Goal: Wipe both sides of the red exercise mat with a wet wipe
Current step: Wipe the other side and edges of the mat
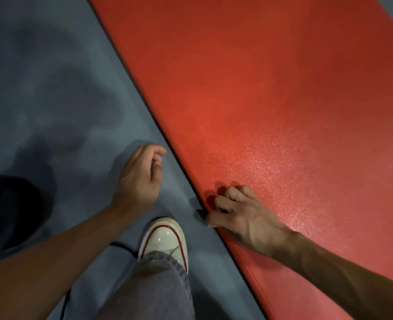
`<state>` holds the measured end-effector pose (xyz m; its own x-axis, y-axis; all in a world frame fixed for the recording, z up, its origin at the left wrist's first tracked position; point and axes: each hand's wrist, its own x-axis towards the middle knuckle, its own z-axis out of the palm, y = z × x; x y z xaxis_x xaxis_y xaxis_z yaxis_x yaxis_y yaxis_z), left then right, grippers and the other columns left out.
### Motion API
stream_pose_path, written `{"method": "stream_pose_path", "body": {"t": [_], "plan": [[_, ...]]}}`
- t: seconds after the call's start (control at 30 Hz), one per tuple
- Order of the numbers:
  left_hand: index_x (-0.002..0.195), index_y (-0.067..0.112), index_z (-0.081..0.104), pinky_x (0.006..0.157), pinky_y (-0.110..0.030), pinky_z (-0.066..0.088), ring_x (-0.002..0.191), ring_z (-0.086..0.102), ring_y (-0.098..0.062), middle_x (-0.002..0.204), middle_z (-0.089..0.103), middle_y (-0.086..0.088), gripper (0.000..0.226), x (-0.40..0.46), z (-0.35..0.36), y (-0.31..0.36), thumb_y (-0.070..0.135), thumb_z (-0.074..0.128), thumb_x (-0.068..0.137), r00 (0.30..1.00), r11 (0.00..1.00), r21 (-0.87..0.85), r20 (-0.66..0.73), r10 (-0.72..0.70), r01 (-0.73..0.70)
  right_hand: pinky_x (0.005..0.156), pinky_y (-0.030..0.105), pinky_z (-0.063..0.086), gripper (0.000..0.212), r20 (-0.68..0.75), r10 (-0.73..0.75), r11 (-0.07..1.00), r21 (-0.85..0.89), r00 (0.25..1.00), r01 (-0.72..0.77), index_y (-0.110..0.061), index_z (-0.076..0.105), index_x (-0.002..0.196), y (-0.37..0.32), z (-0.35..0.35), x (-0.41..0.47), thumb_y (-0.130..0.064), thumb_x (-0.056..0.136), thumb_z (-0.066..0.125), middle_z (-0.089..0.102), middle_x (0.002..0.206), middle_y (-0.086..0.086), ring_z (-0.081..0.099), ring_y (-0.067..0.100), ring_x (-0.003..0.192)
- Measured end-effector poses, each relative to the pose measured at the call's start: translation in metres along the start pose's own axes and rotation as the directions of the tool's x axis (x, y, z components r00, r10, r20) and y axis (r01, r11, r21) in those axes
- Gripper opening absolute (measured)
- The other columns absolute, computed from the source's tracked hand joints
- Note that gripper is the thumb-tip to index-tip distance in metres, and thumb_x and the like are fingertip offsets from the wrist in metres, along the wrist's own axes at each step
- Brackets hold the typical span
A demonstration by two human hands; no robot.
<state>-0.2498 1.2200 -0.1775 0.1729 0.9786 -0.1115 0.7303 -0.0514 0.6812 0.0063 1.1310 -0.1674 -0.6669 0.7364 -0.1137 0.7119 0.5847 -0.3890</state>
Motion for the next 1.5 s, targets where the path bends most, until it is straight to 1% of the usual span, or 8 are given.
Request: {"method": "stream_pose_path", "body": {"t": [0.13,0.37,0.6,0.8,1.07,1.2,1.37,1.5], "plan": [[0.118,0.013,0.059,0.094,-0.028,0.044,0.096,0.057,-0.015,0.105,0.059,0.004,0.027,0.005,-0.008,-0.005,0.012,0.041,0.098,0.997,0.999,-0.024,-0.061,-0.04,0.039,0.09,0.044,0.034,0.028,-0.005,-0.112,0.993,-0.025,0.994,0.112,-0.029,0.068,0.11,0.021,-0.008,0.068,-0.019,0.086,0.057,0.062,0.106,-0.001,0.05,0.027,0.107],[0.118,0.018,0.059,0.082,-0.021,0.036,0.089,0.052,-0.006,0.1,0.06,0.006,0.022,0.01,-0.022,-0.019,0.008,0.047,0.102,0.969,0.978,-0.038,-0.132,-0.208,0.204,0.087,0.038,0.023,0.01,-0.003,0.149,0.984,-0.095,0.989,-0.149,-0.03,0.067,0.092,0.051,-0.044,0.209,-0.031,0.092,0.057,0.071,0.1,-0.009,0.052,0.02,0.107],[0.116,0.016,0.059,0.078,-0.022,0.037,0.086,0.055,-0.012,0.096,0.062,0.001,0.023,-0.003,-0.02,-0.019,0.007,0.046,0.099,0.964,0.972,-0.086,-0.133,-0.228,0.218,0.103,0.037,0.037,0.022,0.225,-0.112,0.994,0.03,0.968,0.108,-0.039,0.06,0.108,0.004,-0.034,0.05,-0.029,0.09,0.068,0.069,0.099,-0.015,0.054,0.013,0.111],[0.118,0.019,0.057,0.081,-0.021,0.035,0.087,0.052,-0.005,0.096,0.061,0.007,0.023,0.002,-0.029,-0.022,0.01,0.045,0.101,0.97,0.975,-0.066,-0.103,-0.219,0.213,0.105,0.04,0.036,0.041,0.14,-0.236,0.969,-0.04,0.962,0.243,-0.038,0.056,0.123,0.013,-0.02,0.049,-0.028,0.085,0.069,0.07,0.111,-0.011,0.056,0.018,0.115],[0.119,0.024,0.056,0.087,-0.032,0.044,0.091,0.058,-0.015,0.094,0.061,0.012,0.025,-0.002,-0.039,-0.033,0.011,0.045,0.1,0.968,0.978,-0.044,-0.137,-0.208,0.204,0.08,0.037,0.025,0.01,-0.253,0.265,0.964,0.046,0.931,-0.262,-0.027,0.064,0.096,0.059,-0.037,0.23,-0.028,0.09,0.056,0.07,0.087,-0.006,0.056,0.025,0.098],[0.12,0.023,0.055,0.086,-0.031,0.043,0.089,0.055,-0.01,0.093,0.06,0.017,0.024,-0.007,-0.041,-0.029,0.012,0.044,0.101,0.97,0.979,-0.054,-0.139,-0.2,0.195,0.073,0.041,0.033,0.011,-0.385,0.329,0.94,0.046,0.862,-0.338,-0.021,0.06,0.098,0.037,-0.018,0.197,-0.031,0.094,0.059,0.064,0.072,0.008,0.059,0.034,0.081],[0.12,0.026,0.054,0.084,-0.033,0.045,0.09,0.06,-0.014,0.095,0.063,0.01,0.027,-0.007,-0.026,-0.009,0.024,0.04,0.097,0.976,0.979,-0.094,-0.106,-0.188,0.178,0.073,0.039,0.037,0.011,-0.3,0.123,0.987,-0.058,0.946,-0.147,-0.022,0.061,0.096,0.017,-0.001,0.119,-0.03,0.092,0.066,0.067,0.074,-0.001,0.06,0.028,0.082],[0.12,0.026,0.054,0.083,-0.037,0.048,0.085,0.061,-0.016,0.093,0.064,0.01,0.027,-0.001,-0.017,0.009,0.016,0.043,0.097,0.991,0.99,-0.085,-0.07,-0.117,0.111,0.07,0.041,0.043,0.021,-0.394,0.343,0.917,-0.057,0.853,-0.395,-0.02,0.064,0.105,0.067,-0.023,0.078,-0.032,0.096,0.049,0.066,0.078,0.005,0.062,0.033,0.076]]}}
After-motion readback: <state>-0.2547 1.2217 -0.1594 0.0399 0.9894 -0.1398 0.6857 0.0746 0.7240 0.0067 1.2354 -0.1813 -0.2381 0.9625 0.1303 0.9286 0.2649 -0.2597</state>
